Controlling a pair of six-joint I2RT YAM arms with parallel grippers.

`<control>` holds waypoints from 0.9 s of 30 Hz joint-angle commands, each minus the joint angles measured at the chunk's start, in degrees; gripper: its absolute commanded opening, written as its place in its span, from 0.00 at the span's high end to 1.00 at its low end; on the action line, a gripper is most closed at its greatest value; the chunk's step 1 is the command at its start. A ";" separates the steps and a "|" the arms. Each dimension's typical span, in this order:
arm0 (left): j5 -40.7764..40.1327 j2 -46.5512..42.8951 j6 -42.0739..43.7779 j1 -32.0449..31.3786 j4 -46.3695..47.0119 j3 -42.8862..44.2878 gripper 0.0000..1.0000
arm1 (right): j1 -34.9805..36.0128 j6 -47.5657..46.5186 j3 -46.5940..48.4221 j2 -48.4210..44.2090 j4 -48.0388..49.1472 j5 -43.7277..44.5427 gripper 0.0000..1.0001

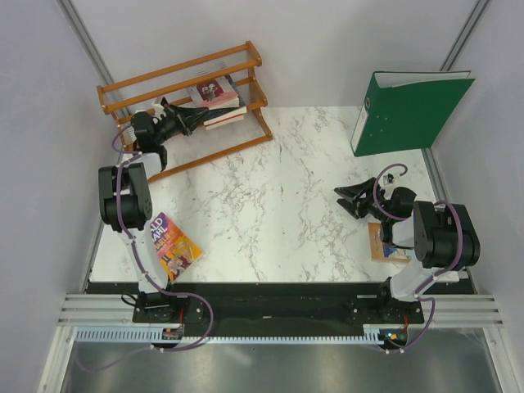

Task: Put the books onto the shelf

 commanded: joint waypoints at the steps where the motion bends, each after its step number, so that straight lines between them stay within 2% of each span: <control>1: 2.40 1.19 1.06 0.37 -1.42 2.75 0.98 | 0.19 -0.23 -0.17 0.38 3.39 -1.17 0.32; 8: 3.54 2.59 1.85 0.37 -3.26 3.27 0.98 | 0.19 -0.15 -0.26 0.47 3.48 -1.25 0.32; 16: 5.30 2.33 6.59 0.29 -10.20 6.96 0.98 | 0.19 0.03 -0.26 0.47 3.56 -1.34 0.31; 27: 4.25 4.00 6.25 0.37 -13.02 10.05 0.98 | 0.19 0.03 -0.26 0.56 3.74 -1.43 0.31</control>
